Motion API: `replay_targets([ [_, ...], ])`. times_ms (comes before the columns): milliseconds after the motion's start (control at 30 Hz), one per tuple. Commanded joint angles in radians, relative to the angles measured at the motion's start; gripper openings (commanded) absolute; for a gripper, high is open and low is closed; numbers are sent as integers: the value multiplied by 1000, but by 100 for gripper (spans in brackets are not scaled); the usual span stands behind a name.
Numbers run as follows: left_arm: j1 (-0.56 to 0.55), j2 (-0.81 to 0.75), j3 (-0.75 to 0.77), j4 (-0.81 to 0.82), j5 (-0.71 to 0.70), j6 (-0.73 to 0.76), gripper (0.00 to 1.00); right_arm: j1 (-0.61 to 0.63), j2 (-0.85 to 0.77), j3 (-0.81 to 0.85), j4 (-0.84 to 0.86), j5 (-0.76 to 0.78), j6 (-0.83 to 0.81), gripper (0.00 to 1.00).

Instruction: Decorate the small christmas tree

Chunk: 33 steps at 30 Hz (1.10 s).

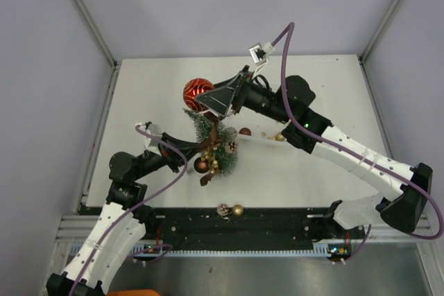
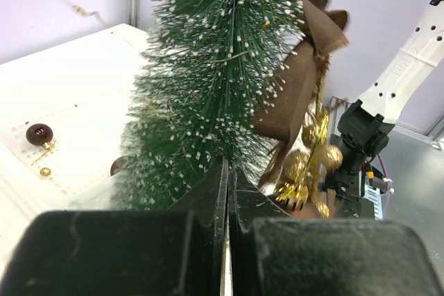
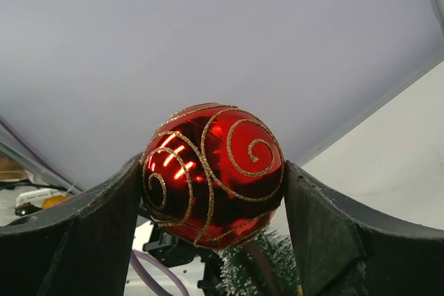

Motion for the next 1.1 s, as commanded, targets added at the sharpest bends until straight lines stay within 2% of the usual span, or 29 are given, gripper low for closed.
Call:
replay_targets([
  [0, -3, -6, 4, 36, -11, -8, 0, -22, -17, -4, 34, 21, -7, 55],
  [433, -2, 1, 7, 30, -17, -5, 0, -48, -14, -21, 37, 27, 0, 64],
  [733, -3, 2, 12, 29, -31, -5, 0, -103, -29, -70, 48, 23, 45, 78],
  [1067, -3, 25, 21, 41, -48, 4, 0, -149, -40, -93, 92, -10, 98, 84],
])
